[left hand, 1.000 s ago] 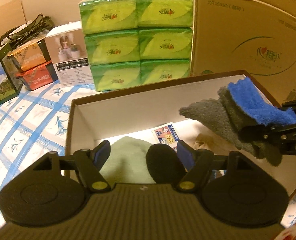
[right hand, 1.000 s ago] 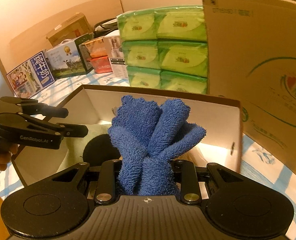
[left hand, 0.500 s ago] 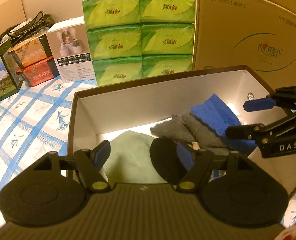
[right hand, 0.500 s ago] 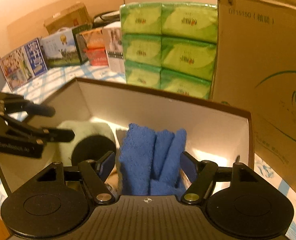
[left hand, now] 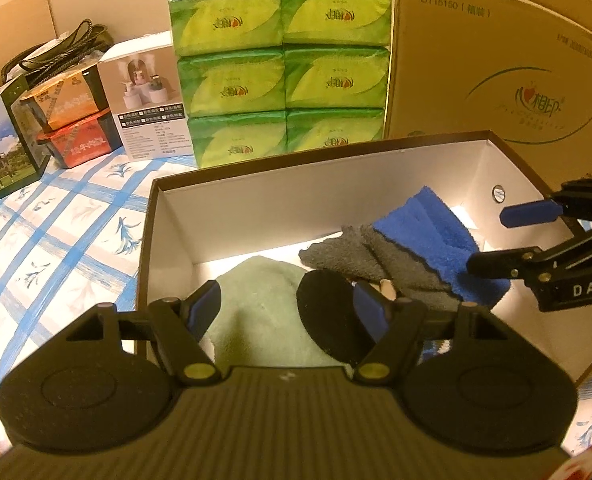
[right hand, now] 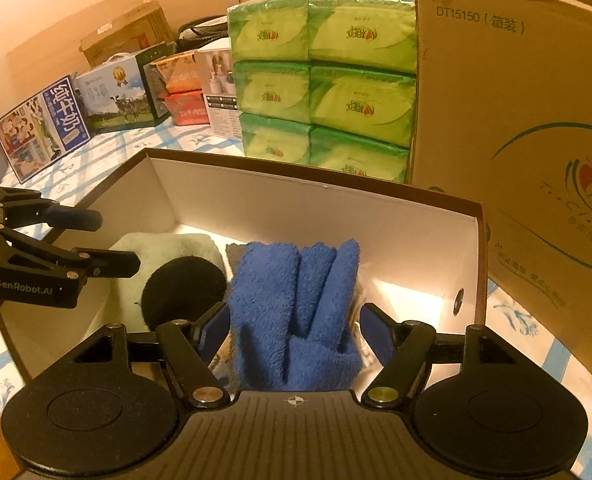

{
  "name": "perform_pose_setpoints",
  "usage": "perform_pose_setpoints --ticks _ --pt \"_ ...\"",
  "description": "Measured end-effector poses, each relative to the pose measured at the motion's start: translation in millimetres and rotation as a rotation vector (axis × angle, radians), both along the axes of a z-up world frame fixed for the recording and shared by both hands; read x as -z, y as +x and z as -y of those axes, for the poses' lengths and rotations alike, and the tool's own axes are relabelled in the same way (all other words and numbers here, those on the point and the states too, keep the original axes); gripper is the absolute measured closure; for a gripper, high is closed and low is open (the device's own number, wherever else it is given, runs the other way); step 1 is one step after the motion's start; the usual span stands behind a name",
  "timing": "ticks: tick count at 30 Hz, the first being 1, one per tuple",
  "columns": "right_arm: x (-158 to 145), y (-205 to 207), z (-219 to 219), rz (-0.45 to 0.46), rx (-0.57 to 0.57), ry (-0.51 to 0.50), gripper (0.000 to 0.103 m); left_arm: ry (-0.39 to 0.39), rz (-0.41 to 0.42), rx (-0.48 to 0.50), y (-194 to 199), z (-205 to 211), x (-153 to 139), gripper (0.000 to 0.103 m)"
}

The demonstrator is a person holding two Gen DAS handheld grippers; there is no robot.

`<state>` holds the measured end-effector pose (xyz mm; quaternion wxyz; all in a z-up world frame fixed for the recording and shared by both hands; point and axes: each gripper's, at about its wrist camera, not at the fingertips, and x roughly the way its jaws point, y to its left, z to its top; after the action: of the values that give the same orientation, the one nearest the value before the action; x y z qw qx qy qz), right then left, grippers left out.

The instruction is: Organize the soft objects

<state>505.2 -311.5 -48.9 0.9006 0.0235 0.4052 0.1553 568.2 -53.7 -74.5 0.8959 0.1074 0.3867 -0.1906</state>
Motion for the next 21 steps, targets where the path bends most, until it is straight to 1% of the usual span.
perform_pose_setpoints --ticks 8,14,21 --pt "-19.5 -28.1 7.9 -0.002 0.019 0.049 0.031 -0.013 0.002 -0.032 -22.4 -17.0 -20.2 0.032" --pt "-41.5 -61.8 20.7 0.024 0.072 0.083 0.031 -0.049 0.022 -0.081 -47.4 -40.2 -49.0 0.032" --pt "-67.7 -111.2 30.2 0.055 0.106 0.119 0.031 -0.081 0.054 -0.147 -91.6 -67.7 -82.6 0.031"
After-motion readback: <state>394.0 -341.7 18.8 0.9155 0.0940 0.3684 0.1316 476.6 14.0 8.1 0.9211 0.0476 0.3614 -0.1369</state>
